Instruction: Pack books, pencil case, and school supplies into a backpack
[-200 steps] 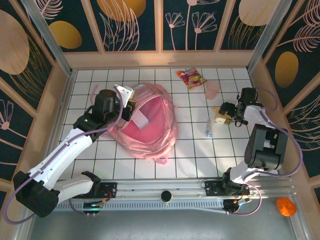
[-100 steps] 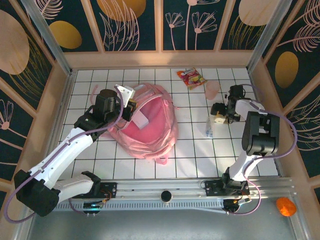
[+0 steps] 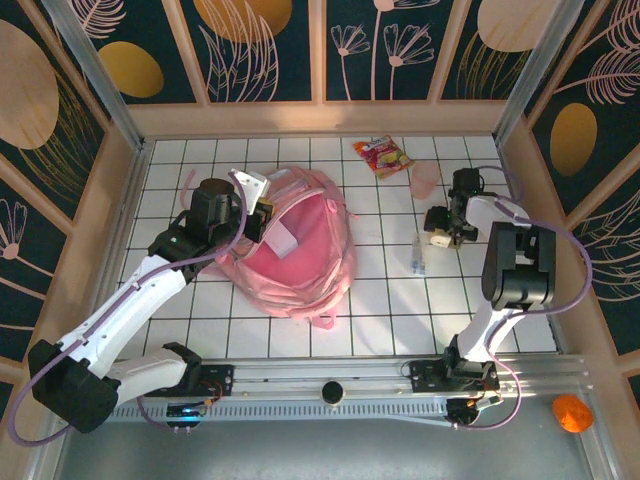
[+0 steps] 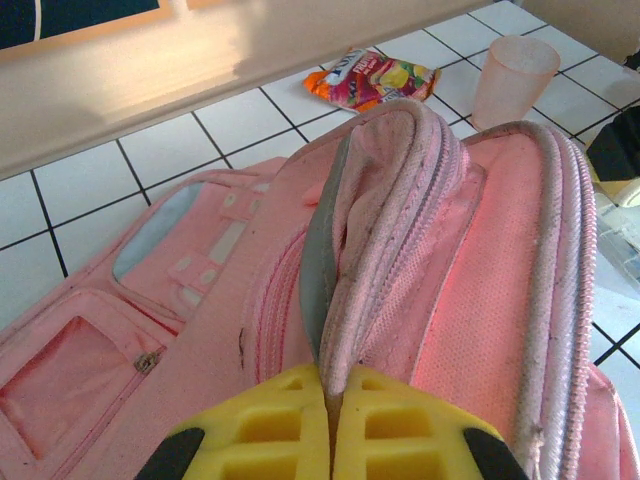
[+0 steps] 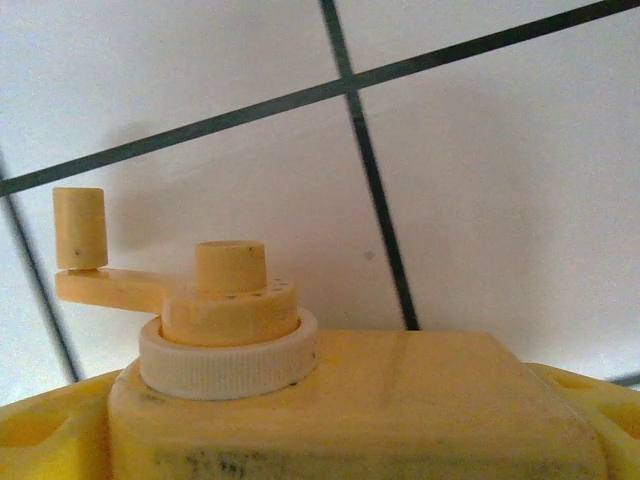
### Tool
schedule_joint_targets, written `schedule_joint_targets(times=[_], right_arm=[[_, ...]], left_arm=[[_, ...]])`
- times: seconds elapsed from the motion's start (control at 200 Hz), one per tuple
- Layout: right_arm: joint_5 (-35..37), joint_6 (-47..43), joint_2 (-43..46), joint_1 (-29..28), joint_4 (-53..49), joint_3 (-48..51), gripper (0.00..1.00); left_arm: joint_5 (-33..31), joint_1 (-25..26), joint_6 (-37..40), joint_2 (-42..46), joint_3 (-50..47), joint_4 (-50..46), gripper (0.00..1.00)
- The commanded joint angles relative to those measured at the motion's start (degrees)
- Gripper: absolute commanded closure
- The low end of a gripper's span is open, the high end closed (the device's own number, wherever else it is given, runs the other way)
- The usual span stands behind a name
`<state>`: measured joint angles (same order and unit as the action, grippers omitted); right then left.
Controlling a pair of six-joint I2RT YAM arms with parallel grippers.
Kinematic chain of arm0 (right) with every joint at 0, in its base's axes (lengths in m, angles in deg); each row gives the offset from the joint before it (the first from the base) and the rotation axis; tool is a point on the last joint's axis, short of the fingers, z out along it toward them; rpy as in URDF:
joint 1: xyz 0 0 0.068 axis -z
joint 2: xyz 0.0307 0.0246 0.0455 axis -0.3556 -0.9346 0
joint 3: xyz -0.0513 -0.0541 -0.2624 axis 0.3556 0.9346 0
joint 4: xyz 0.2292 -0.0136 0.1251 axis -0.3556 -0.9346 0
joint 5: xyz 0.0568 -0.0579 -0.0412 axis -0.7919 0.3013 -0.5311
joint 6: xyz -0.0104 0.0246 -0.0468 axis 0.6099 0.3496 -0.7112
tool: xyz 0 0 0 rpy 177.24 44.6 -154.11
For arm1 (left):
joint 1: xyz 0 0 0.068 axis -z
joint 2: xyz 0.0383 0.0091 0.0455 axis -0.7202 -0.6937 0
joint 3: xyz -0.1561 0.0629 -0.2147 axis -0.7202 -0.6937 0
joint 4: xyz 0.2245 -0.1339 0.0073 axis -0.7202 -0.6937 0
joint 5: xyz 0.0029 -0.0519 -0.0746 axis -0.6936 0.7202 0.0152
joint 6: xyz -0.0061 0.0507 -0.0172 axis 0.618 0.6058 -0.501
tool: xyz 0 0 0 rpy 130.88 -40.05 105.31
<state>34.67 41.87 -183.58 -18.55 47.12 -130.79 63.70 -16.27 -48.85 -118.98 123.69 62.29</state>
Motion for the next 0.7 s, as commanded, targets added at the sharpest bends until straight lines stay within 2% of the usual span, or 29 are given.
schedule_joint_targets(times=[0.0, 0.1, 0.22, 0.43, 0.555, 0.696], right_arm=[[-0.31, 4.85, 8.92, -4.47, -4.25, -3.09, 0.17], [-1.85, 10.56, 14.58, -12.04, -5.22, -3.42, 0.17], [-3.55, 19.01, 18.74, -24.46, -3.39, -3.70, 0.17], [-4.48, 31.46, 18.37, -42.16, 4.30, -3.88, 0.17], [-3.68, 35.76, 16.08, -48.16, 7.34, -4.49, 0.17], [-3.08, 39.26, 14.12, -50.97, 9.79, -3.64, 0.17]], left_arm=[[-0.30, -0.11, -1.55, 0.66, 1.35, 9.14, 1.00], [0.07, -0.16, -2.38, 0.88, 0.79, 9.85, 1.00], [0.31, -0.11, -3.53, 1.17, 0.31, 11.13, 1.00], [0.76, -0.11, -4.59, 1.45, 0.28, 12.16, 1.00], [-0.02, -0.10, -4.81, 1.62, 0.44, 12.16, 1.00], [0.02, -0.12, -5.46, 1.70, 0.38, 12.68, 1.00]])
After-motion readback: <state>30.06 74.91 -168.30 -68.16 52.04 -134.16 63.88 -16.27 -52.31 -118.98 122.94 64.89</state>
